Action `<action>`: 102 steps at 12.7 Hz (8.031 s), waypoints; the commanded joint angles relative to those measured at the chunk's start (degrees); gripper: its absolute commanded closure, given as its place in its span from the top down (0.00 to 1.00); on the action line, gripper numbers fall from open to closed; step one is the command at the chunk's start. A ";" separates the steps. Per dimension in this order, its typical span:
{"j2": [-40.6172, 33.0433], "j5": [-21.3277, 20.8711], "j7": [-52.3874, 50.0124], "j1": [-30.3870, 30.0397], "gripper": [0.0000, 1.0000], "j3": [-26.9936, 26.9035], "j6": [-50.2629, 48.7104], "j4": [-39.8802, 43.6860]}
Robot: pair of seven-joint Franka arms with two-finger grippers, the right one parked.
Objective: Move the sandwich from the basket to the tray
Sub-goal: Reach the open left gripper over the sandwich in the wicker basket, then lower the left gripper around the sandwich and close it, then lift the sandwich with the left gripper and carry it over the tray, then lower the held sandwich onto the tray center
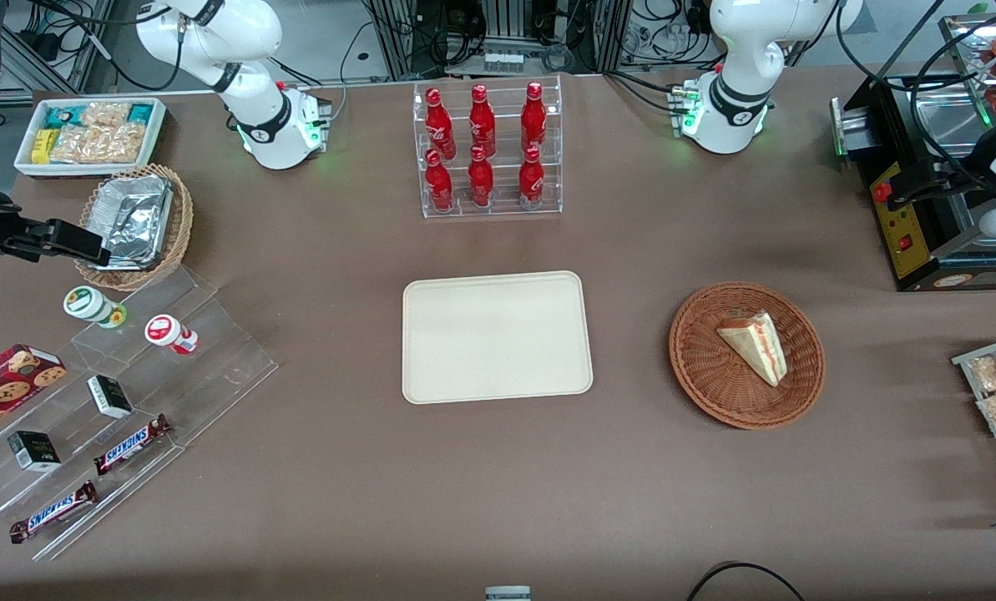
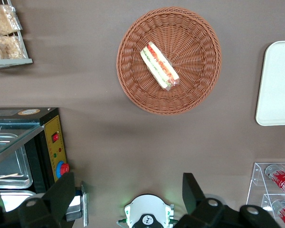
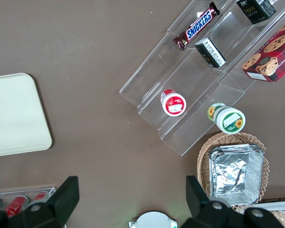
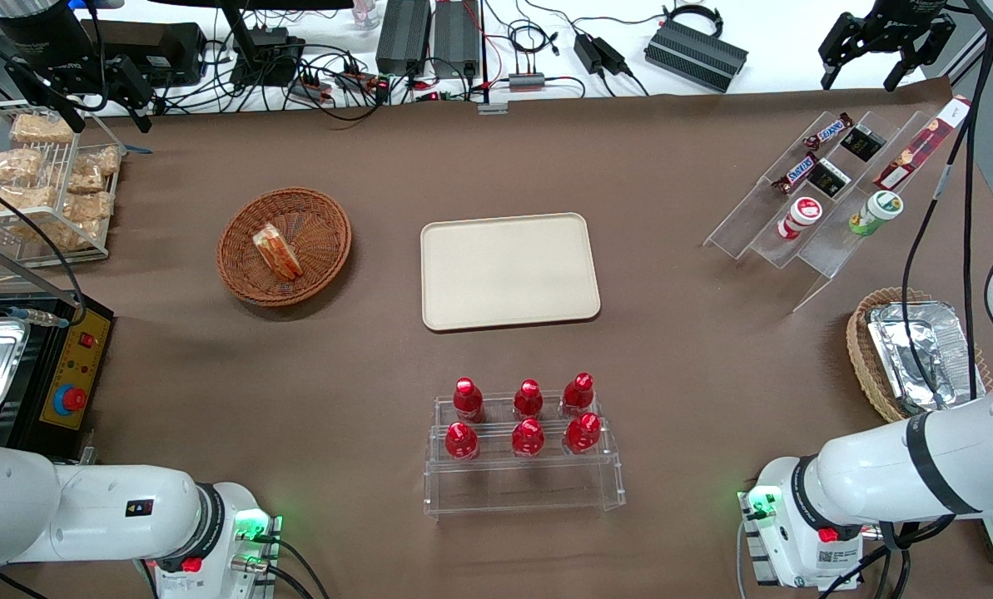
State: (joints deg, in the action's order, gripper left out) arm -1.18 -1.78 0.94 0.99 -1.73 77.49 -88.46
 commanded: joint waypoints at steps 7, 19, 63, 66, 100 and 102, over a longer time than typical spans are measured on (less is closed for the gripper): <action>-0.32 -0.24 0.29 0.77 1.00 0.06 8.29 -9.52; 0.47 -0.15 -3.12 1.91 1.00 0.06 43.42 -36.07; 18.92 -0.06 -42.96 2.00 0.00 19.90 34.48 -16.31; 21.90 -0.33 -42.96 2.08 0.00 26.67 34.57 -13.51; 52.42 -15.88 -65.90 25.29 1.00 29.51 37.21 17.71; 50.93 -15.88 -65.89 25.11 1.00 29.51 35.73 17.71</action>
State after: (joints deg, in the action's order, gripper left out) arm 51.55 -16.68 -63.84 25.83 28.00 115.35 -71.02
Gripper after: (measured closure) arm 0.000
